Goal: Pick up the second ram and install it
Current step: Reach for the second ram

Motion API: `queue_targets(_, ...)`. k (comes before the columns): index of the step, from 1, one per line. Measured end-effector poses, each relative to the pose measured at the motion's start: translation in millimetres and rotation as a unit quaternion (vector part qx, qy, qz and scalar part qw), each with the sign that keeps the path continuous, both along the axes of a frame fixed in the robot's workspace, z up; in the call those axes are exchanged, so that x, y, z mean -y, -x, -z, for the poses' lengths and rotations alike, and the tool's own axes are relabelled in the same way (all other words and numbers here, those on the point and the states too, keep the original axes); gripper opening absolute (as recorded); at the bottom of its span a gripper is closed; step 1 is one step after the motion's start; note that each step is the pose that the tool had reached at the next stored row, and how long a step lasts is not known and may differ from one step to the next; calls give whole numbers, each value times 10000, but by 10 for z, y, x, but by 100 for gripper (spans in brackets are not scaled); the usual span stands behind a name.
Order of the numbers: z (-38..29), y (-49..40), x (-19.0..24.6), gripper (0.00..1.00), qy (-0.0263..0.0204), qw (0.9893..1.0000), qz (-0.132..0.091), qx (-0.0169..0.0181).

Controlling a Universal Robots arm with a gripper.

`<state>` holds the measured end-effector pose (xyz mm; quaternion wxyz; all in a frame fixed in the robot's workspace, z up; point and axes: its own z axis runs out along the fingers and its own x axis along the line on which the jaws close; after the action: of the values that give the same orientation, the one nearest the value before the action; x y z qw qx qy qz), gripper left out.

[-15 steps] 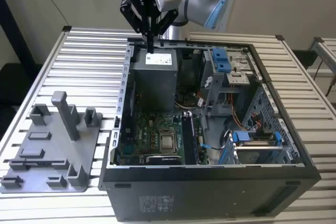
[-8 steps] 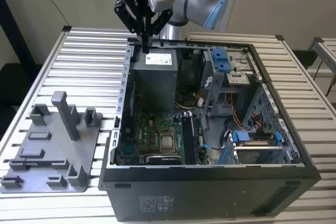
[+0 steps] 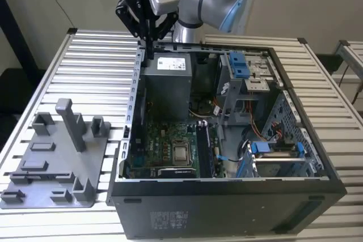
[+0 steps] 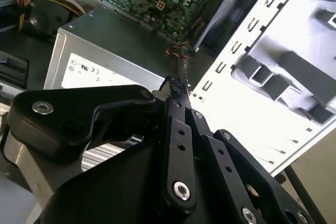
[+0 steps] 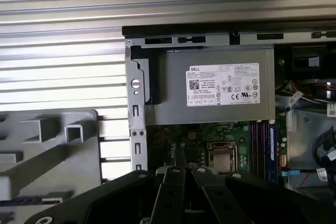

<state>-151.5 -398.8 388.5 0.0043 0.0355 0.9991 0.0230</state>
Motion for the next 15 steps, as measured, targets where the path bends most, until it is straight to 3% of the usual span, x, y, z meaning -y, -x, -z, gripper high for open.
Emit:
queue_targets(6,40,199,0,11,20,10000,1,-62)
queue_targets(15,73,590,1,11,23,10000,0,-83)
